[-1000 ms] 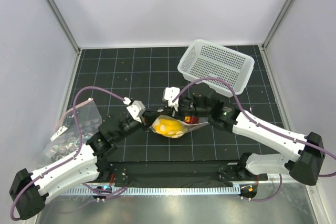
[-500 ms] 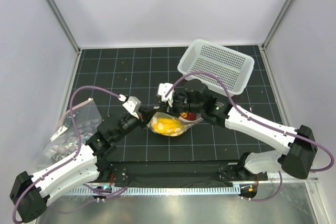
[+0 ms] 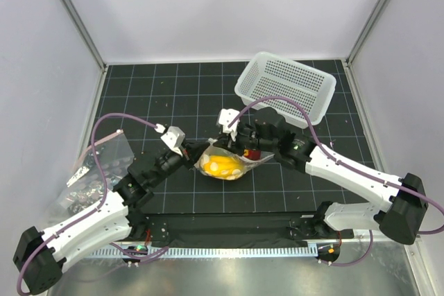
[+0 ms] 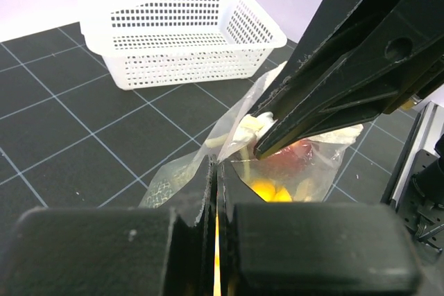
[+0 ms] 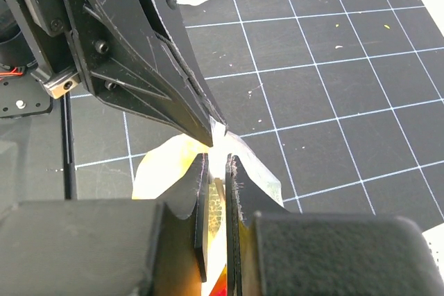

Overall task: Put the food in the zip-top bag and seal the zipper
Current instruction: Zip the zipper food storage bag at the center of the board.

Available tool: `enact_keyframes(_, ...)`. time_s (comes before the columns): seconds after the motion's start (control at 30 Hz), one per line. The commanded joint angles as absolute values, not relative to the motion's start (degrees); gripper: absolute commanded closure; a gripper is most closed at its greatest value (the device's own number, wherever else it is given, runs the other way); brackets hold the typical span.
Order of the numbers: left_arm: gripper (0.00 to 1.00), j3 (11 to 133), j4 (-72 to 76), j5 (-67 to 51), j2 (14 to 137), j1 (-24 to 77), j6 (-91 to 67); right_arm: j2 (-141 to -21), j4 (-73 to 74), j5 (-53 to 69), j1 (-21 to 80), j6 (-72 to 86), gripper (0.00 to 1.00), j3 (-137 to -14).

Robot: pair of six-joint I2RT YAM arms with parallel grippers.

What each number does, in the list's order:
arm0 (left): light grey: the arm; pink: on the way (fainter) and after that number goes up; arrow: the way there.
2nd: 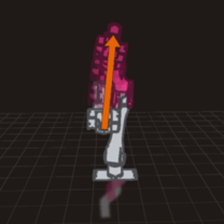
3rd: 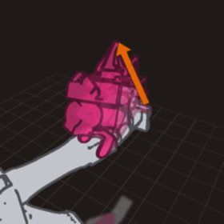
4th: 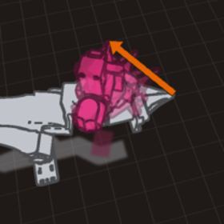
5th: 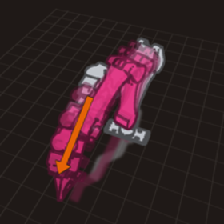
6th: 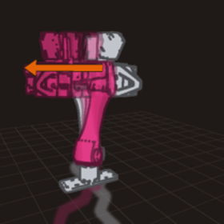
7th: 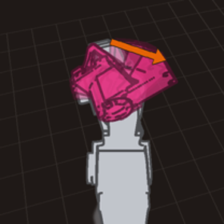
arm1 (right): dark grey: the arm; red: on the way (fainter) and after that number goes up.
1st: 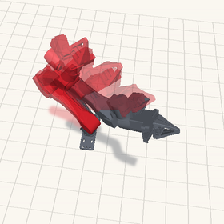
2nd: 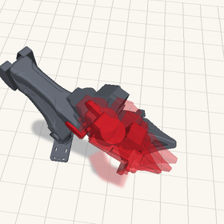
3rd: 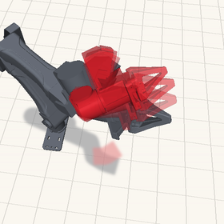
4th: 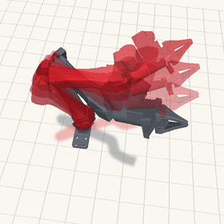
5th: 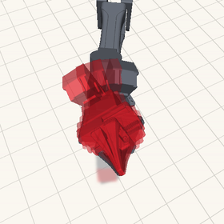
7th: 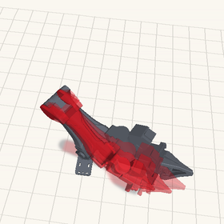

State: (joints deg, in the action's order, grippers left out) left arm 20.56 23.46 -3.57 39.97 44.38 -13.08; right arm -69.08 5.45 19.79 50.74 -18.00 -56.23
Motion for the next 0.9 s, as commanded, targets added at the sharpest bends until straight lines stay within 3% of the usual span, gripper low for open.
enact_keyframes(0.0,1.00,21.6,22.7,5.3,39.5,41.0,-10.1,-66.3,10.5,18.4,49.0,-17.6,0.99,-56.9)
enact_keyframes(0.1,0.95,23.1,22.8,0.2,41.1,41.0,-9.0,-65.4,10.1,19.9,49.0,-17.7,0.99,-56.3)
enact_keyframes(0.13,0.90,23.5,23.0,-5.5,42.2,41.0,-8.6,-65.1,10.1,20.3,49.0,-17.8,0.99,-56.3)
enact_keyframes(0.17,0.82,23.7,23.9,-7.2,43.0,41.0,-8.7,-64.9,10.2,20.8,49.0,-18.0,0.99,-56.3)
enact_keyframes(0.4,0.48,25.1,26.1,-15.9,46.0,41.0,-8.4,-62.8,10.8,24.9,49.0,-18.7,0.99,-56.0)
enact_keyframes(0.7,0.38,23.4,30.9,-22.8,44.0,41.9,-8.4,-64.1,13.6,29.9,49.0,-20.2,0.99,-57.4)
enact_keyframes(0.87,0.50,23.9,31.6,-25.4,45.2,42.6,-7.6,-64.2,14.4,32.3,49.0,-20.9,0.99,-57.6)
